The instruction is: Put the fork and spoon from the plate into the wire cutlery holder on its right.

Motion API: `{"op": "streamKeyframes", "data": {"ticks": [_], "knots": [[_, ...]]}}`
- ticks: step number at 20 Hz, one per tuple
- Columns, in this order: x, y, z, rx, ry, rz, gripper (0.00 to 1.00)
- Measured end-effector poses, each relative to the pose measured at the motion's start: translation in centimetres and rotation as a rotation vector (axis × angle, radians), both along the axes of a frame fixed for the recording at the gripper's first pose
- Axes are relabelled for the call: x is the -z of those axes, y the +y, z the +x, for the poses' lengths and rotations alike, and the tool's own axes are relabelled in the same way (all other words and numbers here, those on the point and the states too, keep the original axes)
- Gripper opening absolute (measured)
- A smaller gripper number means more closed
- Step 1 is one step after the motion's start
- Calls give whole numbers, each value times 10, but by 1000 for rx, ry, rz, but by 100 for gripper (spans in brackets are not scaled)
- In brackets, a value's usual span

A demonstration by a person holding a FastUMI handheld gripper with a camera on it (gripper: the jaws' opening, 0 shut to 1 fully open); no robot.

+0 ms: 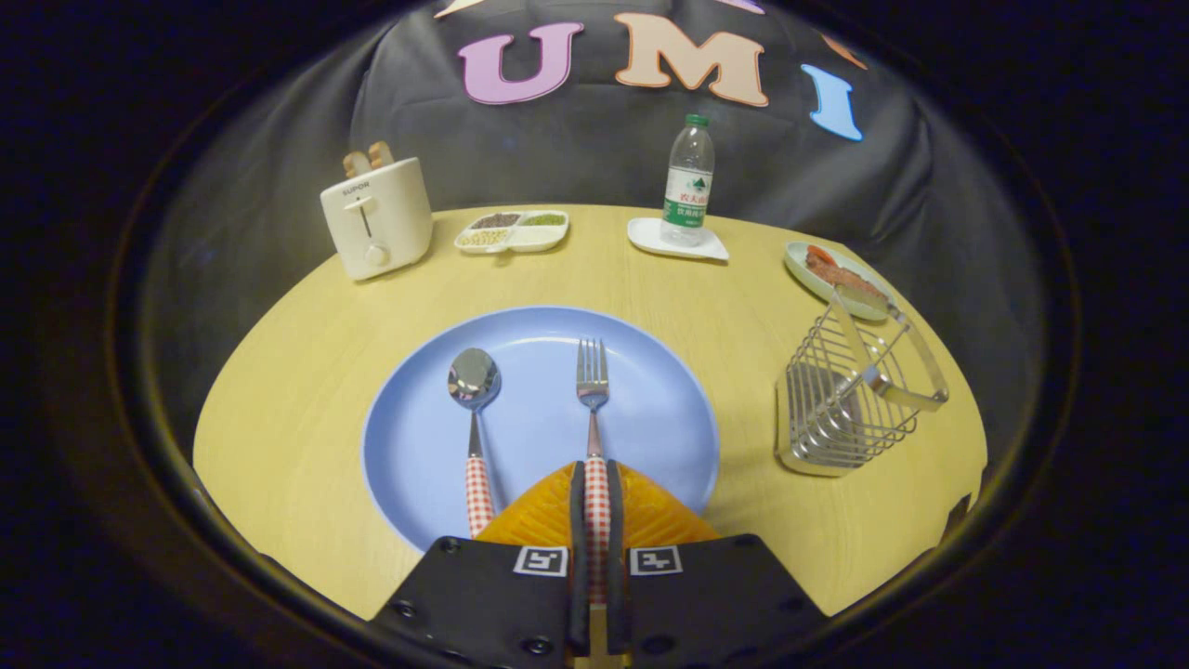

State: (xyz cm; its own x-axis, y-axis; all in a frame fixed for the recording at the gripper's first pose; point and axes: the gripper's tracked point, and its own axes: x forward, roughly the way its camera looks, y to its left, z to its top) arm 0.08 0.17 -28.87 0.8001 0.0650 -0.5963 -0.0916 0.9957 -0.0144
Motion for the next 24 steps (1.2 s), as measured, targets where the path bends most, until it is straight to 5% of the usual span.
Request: {"op": "streamKeyframes", "data": {"ticks": [10,17,24], "knots": [[-66,-16,2,129,9,-30,10],[-132,-39,-4,362,105,33,10],[-153,-92,-28,640,348,71,10]]}}
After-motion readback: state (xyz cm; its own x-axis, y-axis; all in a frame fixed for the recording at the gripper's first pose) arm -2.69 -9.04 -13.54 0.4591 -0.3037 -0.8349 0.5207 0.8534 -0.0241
